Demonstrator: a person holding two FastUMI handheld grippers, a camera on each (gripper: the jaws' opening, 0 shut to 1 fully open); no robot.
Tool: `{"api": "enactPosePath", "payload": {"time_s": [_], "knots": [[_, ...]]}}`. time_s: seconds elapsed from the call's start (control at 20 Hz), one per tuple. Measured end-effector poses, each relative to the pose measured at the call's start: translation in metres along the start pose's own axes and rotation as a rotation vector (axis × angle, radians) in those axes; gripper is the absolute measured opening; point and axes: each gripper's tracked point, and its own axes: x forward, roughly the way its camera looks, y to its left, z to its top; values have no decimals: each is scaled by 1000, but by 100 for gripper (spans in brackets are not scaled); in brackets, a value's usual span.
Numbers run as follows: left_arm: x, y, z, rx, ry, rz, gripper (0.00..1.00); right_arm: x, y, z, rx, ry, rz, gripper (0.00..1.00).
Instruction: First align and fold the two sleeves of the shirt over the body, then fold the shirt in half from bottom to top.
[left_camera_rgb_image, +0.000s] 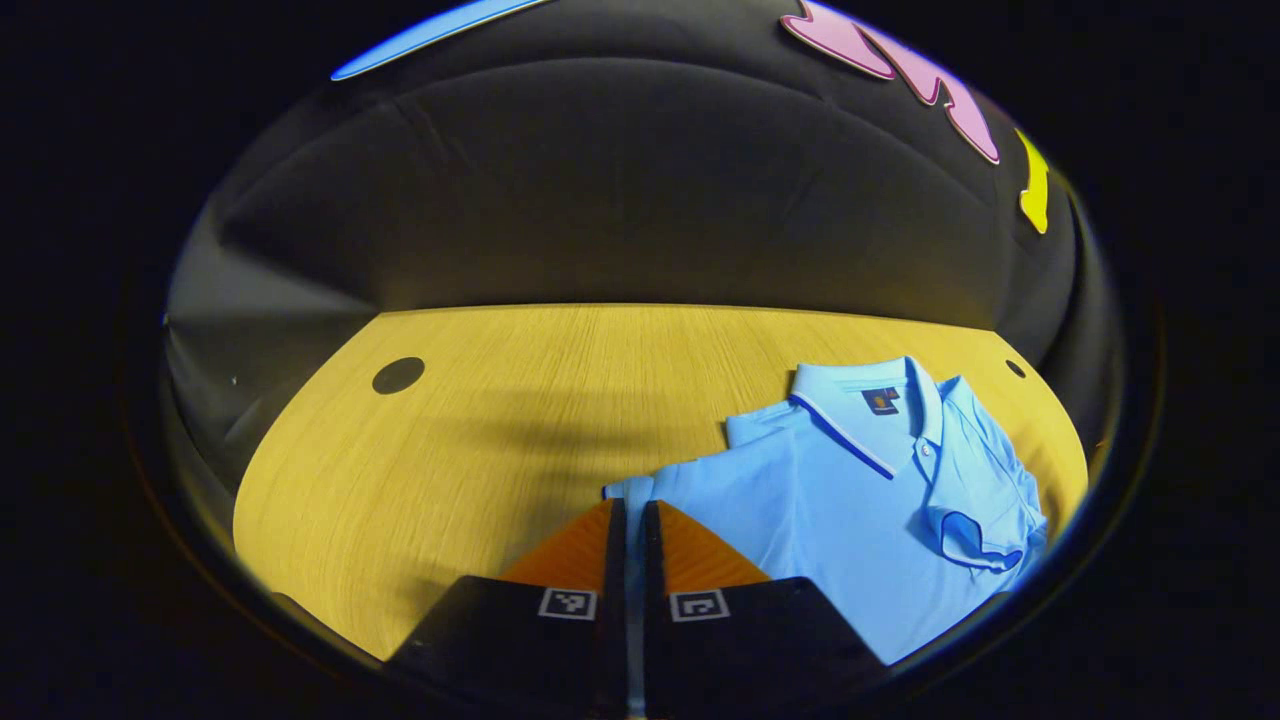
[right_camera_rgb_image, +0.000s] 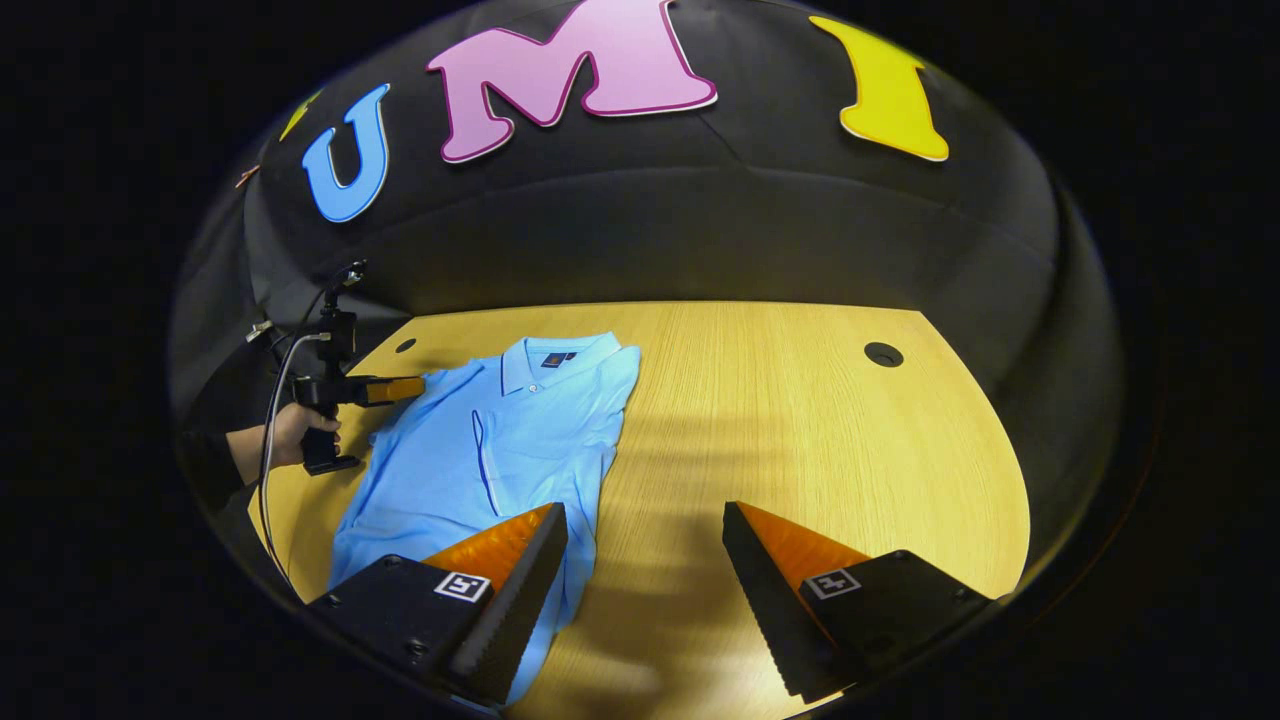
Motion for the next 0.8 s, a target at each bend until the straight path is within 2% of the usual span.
{"api": "enactPosePath", "payload": {"time_s": [0.05, 0.1, 0.15, 0.35, 0.6, 0.8], "knots": [[0, 1, 0, 7, 1, 13, 8, 0, 1, -1, 8, 4, 4, 98], [0, 1, 0, 21, 10, 21, 12, -2, -1, 0, 10, 2, 3, 98], [-1, 0, -1, 37, 17, 28, 6, -3, -2, 2, 9, -3, 1, 98], [-12, -9, 18, 16, -26, 24, 6, -8, -4, 4, 10, -13, -4, 98], [-43, -47, 56, 30, -92, -35, 6, -15, -5, 7, 10, -26, -13, 98], [-66, -110, 71, 26, -114, -146, 6, -22, -10, 9, 14, -33, -34, 98]]}}
